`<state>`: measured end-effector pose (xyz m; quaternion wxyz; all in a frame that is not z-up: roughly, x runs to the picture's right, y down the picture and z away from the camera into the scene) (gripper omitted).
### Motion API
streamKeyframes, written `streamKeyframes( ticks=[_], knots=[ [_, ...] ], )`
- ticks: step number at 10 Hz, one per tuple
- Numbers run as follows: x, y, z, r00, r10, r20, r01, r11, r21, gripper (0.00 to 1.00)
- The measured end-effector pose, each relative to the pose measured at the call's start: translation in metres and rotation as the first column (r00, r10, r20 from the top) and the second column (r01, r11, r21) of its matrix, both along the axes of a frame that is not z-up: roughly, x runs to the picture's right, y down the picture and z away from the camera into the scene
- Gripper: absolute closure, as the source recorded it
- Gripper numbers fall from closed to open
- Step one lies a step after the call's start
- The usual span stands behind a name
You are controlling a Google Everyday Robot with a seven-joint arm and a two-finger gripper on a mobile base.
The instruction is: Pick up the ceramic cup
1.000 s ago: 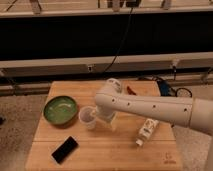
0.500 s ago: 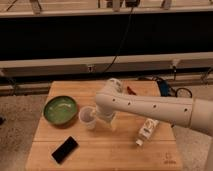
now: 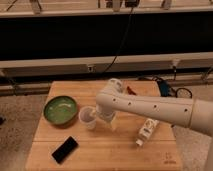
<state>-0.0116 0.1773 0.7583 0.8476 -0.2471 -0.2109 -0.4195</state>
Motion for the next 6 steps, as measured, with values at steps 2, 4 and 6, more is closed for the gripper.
streamKeyframes(
  ticks=[2,4,6],
  knots=[
    [-0.0002,0.0002,0.0007,1.000,-0.001,0.005,0.001,1.0000,-0.002,0.20],
    [-0.0003,-0.0003,0.0013,1.000,0.000,0.010,0.000,1.0000,-0.003,0.20],
    [-0.0002,0.0000,0.0023,1.000,-0.001,0.015,0.001,1.0000,-0.005,0.20]
  ],
)
